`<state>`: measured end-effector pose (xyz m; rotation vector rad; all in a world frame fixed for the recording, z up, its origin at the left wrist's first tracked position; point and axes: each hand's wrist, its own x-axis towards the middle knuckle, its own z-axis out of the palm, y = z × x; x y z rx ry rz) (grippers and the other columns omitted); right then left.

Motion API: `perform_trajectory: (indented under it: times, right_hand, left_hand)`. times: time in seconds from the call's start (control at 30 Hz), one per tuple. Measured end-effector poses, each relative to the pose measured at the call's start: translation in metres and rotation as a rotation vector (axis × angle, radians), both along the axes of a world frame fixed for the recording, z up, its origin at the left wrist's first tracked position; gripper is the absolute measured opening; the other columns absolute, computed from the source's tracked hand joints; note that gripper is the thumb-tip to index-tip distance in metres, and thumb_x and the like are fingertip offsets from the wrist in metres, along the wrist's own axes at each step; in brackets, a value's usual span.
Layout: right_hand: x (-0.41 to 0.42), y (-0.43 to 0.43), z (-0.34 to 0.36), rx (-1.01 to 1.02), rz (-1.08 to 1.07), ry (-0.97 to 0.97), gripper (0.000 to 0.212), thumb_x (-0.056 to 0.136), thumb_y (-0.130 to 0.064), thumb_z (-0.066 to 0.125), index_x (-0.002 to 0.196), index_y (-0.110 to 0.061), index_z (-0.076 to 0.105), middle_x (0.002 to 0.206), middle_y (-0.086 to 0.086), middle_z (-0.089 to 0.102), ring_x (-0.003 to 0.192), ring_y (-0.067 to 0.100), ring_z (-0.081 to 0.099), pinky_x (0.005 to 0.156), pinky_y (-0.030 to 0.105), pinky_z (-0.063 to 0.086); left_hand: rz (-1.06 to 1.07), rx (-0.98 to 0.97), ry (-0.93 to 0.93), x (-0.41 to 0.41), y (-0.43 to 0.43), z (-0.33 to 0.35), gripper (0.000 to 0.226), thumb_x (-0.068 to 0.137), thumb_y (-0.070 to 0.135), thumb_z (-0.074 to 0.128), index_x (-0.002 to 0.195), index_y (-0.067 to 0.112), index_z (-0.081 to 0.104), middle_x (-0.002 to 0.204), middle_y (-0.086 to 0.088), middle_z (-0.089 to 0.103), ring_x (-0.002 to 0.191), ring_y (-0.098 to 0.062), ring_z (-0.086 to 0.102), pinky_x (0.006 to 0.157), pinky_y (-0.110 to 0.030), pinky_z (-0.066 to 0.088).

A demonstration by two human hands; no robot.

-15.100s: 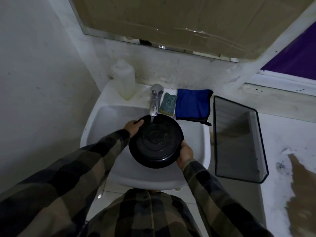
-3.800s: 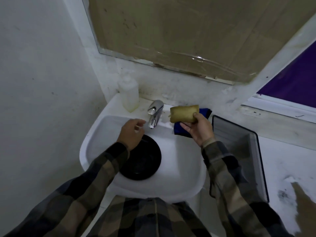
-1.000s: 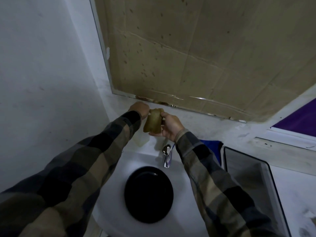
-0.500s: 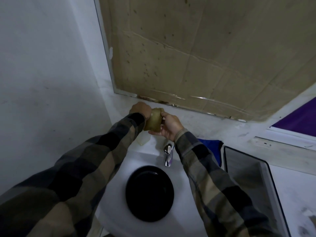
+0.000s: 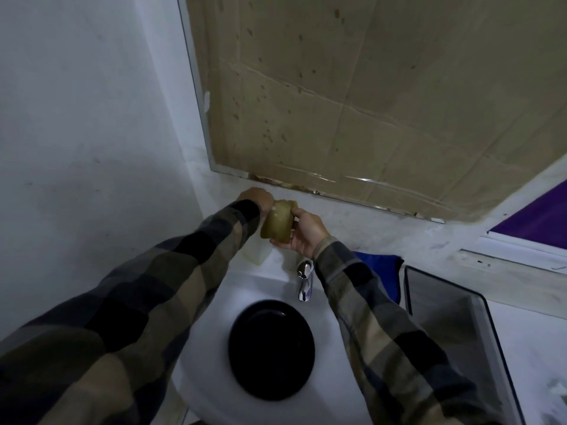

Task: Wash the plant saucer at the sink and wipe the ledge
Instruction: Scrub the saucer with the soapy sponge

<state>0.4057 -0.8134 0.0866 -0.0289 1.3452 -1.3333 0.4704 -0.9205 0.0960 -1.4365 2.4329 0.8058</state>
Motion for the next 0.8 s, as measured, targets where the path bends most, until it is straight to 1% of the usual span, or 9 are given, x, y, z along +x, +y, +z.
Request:
perform_trajectory:
  times: [0.1, 0.2, 0.37, 0.53, 0.63, 0.67, 0.73, 0.77, 0.8]
  right_hand:
    - [0.002, -0.001, 0.001, -0.011, 0.004, 0.001, 0.040, 0.102, -0.027, 0.033, 0.136, -0.006, 0.037, 0.124, 0.015, 0.050, 0.083, 0.030, 0.059, 0.052, 0.045, 0.056]
    - [0.002, -0.001, -0.001, -0.015, -0.001, -0.010, 0.040, 0.102, -0.028, 0.033, 0.137, -0.008, 0.037, 0.123, 0.015, 0.051, 0.083, 0.030, 0.059, 0.053, 0.044, 0.056]
    - [0.005, -0.001, -0.001, -0.013, -0.010, -0.007, 0.040, 0.102, -0.027, 0.033, 0.136, -0.008, 0.038, 0.122, 0.013, 0.051, 0.082, 0.028, 0.059, 0.053, 0.041, 0.056]
    - [-0.001, 0.000, 0.002, -0.011, 0.001, -0.002, 0.041, 0.102, -0.027, 0.034, 0.138, -0.009, 0.034, 0.136, 0.017, 0.046, 0.087, 0.031, 0.058, 0.059, 0.045, 0.056]
    - [-0.005, 0.001, 0.001, -0.010, 0.009, -0.012, 0.039, 0.102, -0.027, 0.035, 0.136, -0.008, 0.035, 0.130, 0.018, 0.047, 0.086, 0.032, 0.057, 0.069, 0.049, 0.052]
    - [-0.006, 0.001, 0.001, -0.011, 0.014, -0.013, 0.039, 0.102, -0.027, 0.035, 0.135, -0.008, 0.035, 0.127, 0.018, 0.047, 0.086, 0.032, 0.057, 0.069, 0.049, 0.051]
    - [-0.007, 0.000, 0.000, -0.004, 0.018, -0.015, 0.038, 0.102, -0.027, 0.035, 0.134, -0.008, 0.036, 0.125, 0.018, 0.048, 0.087, 0.032, 0.057, 0.068, 0.049, 0.052]
    - [-0.008, 0.000, -0.001, -0.004, 0.022, -0.015, 0.038, 0.101, -0.027, 0.035, 0.135, -0.008, 0.036, 0.127, 0.018, 0.049, 0.088, 0.033, 0.057, 0.067, 0.049, 0.053]
    - [-0.008, 0.000, -0.002, -0.009, 0.024, -0.015, 0.038, 0.101, -0.027, 0.036, 0.135, -0.009, 0.036, 0.129, 0.019, 0.048, 0.090, 0.033, 0.058, 0.067, 0.049, 0.053]
  left_hand:
    - [0.028, -0.037, -0.015, -0.003, 0.002, -0.001, 0.038, 0.101, 0.022, 0.034, 0.119, -0.002, 0.057, 0.129, -0.019, 0.055, 0.116, -0.034, 0.052, 0.093, -0.035, 0.040]
    - [0.138, -0.043, 0.028, -0.003, 0.003, -0.004, 0.038, 0.101, 0.022, 0.034, 0.116, -0.003, 0.058, 0.126, -0.020, 0.057, 0.115, -0.035, 0.053, 0.093, -0.035, 0.041]
    - [0.182, -0.074, 0.058, -0.003, 0.005, -0.007, 0.039, 0.099, 0.025, 0.034, 0.113, -0.001, 0.060, 0.125, -0.019, 0.058, 0.113, -0.035, 0.055, 0.090, -0.035, 0.042]
    - [0.096, -0.012, 0.034, -0.002, 0.003, -0.001, 0.040, 0.102, 0.020, 0.027, 0.118, -0.004, 0.055, 0.128, -0.021, 0.054, 0.116, -0.035, 0.052, 0.093, -0.035, 0.040]
    - [-0.006, 0.062, -0.001, -0.006, -0.002, 0.004, 0.037, 0.103, 0.015, 0.029, 0.119, -0.008, 0.053, 0.129, -0.023, 0.052, 0.118, -0.035, 0.051, 0.097, -0.036, 0.038]
    - [-0.050, 0.078, -0.019, -0.007, -0.005, 0.002, 0.035, 0.103, 0.014, 0.031, 0.113, -0.009, 0.055, 0.125, -0.024, 0.052, 0.115, -0.034, 0.051, 0.095, -0.036, 0.037]
    - [-0.059, 0.107, -0.027, -0.008, -0.005, 0.000, 0.033, 0.103, 0.012, 0.030, 0.090, -0.004, 0.056, 0.113, -0.025, 0.049, 0.103, -0.031, 0.050, 0.083, -0.031, 0.035]
    - [-0.030, 0.122, -0.010, -0.008, -0.003, 0.000, 0.034, 0.102, 0.011, 0.029, 0.090, -0.004, 0.057, 0.113, -0.026, 0.049, 0.104, -0.031, 0.050, 0.081, -0.028, 0.034]
    - [0.011, 0.129, 0.013, -0.007, -0.001, 0.000, 0.035, 0.102, 0.012, 0.029, 0.101, -0.006, 0.058, 0.119, -0.025, 0.051, 0.110, -0.033, 0.051, 0.084, -0.029, 0.036]
